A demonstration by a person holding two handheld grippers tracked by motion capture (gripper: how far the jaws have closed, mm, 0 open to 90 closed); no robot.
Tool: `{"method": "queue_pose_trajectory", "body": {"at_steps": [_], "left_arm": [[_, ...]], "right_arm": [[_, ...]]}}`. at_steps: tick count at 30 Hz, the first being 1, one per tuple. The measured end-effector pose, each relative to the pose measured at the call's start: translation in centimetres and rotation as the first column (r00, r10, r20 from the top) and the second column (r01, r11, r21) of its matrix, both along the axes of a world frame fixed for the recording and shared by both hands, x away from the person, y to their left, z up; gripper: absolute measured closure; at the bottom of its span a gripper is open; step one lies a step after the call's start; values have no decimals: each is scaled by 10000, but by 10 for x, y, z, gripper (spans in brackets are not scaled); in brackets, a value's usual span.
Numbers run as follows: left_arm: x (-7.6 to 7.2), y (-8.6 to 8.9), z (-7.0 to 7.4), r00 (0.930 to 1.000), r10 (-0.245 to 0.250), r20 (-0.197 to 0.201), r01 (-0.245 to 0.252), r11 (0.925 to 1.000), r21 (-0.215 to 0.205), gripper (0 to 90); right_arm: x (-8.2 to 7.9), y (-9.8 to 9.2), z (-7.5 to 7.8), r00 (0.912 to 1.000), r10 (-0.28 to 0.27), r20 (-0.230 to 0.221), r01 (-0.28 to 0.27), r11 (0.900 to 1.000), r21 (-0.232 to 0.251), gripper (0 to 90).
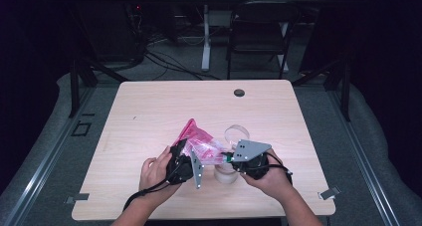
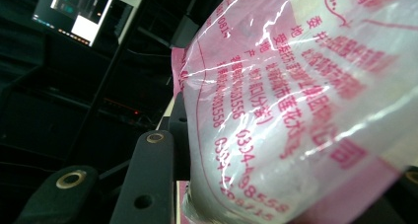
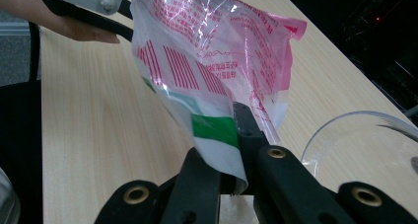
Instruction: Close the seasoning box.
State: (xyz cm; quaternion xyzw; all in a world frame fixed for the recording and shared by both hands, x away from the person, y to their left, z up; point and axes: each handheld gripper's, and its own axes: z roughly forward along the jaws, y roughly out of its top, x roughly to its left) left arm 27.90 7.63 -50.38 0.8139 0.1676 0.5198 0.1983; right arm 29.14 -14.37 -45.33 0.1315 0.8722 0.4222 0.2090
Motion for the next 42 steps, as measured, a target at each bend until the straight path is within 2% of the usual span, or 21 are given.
{"method": "queue_pose_trajectory", "body": {"at_steps": [5,7,14,18,20,22,26,28,31,36,42], "left_arm": [[1,1,-3,9999,-18,-150,14,9998,-215,656],[1,0,-5,9998,-27,-186,18,9988,-487,657],[0,2,-5,9993,-5,-364,-26,9963,-859,662],[1,4,-6,9986,12,-535,-67,9947,-1025,666],[1,5,-7,9977,24,-679,-115,9910,-1331,668],[0,5,-7,9962,60,-873,-179,9906,-1359,669],[-1,6,-11,9956,63,-937,-206,9882,-1520,670],[-2,7,-11,9939,103,-1098,-280,9866,-1610,670],[-1,9,-13,9922,86,-1240,-329,9803,-1949,671],[-1,13,-15,9885,127,-1504,-471,9727,-2273,674],[0,19,-15,9835,161,-1803,-644,9621,-2652,675]], "right_arm": [[0,2,-1,10000,-4,25,4,10000,-24,900],[0,2,-1,10000,8,16,-8,10000,-38,900],[0,3,1,10000,14,94,-14,10000,-20,900],[-1,5,1,9999,34,141,-33,10000,-68,900],[-1,5,0,9999,29,156,-28,10000,-95,900],[-1,5,0,9999,39,164,-38,10000,-49,900],[-2,6,0,9998,56,193,-53,9999,-144,900],[-2,7,0,9998,58,189,-55,9999,-136,900],[-3,9,0,9997,109,213,-104,9997,-218,898],[-4,12,-1,9996,159,216,-154,9996,-236,891],[-4,11,1,9997,219,104,-219,9998,19,875]]}}
